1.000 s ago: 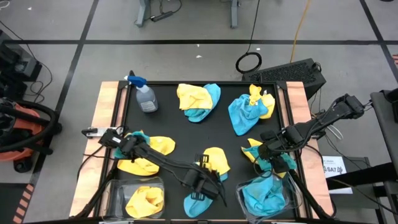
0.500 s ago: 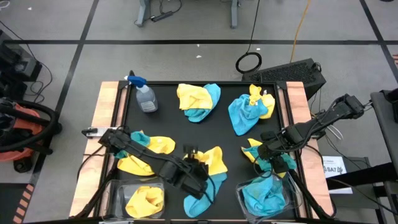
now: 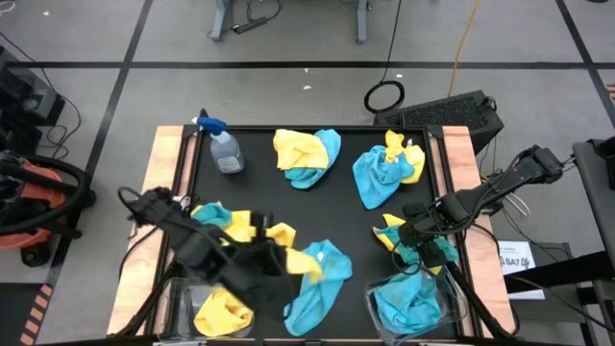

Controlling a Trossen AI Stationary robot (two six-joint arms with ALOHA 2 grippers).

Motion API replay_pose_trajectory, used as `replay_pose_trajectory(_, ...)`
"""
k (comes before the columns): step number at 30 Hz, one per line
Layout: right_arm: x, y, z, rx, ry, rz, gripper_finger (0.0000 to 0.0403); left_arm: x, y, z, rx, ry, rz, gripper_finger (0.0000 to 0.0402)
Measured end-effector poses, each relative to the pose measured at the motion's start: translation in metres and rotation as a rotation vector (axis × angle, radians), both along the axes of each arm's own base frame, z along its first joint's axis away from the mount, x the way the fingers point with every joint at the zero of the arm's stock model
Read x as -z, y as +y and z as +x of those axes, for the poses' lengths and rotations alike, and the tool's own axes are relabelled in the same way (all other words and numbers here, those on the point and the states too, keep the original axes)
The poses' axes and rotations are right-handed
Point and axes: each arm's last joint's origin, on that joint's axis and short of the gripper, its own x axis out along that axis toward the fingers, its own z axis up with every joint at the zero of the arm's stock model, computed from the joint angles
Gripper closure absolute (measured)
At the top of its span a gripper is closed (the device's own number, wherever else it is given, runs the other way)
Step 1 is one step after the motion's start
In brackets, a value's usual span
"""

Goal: Sort microfiber towel by color & place in baskets
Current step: Put the yellow towel into the left transparent bin

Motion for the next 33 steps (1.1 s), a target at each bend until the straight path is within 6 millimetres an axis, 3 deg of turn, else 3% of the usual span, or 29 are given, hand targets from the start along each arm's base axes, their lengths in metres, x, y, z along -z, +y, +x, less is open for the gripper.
replay_pose_trajectory(10,0.0,0.0,0.0,0.0,-0.002,0.001,0.0204,-0.044,-0.002,-0.062,0.136,-0.084,-0.131,0.0392)
replay_pose_trajectory(17,0.0,0.0,0.0,0.014,-0.004,-0.002,0.0204,-0.059,-0.006,-0.092,0.207,-0.096,-0.234,0.0392)
replay_pose_trajectory(25,-0.001,0.001,0.003,0.035,-0.028,0.014,0.0204,-0.054,-0.019,-0.113,0.346,-0.014,-0.257,0.0392)
replay_pose_trajectory(33,-0.001,0.002,0.004,0.054,-0.037,0.023,0.0204,-0.025,-0.025,-0.13,0.348,0.124,-0.253,0.0392)
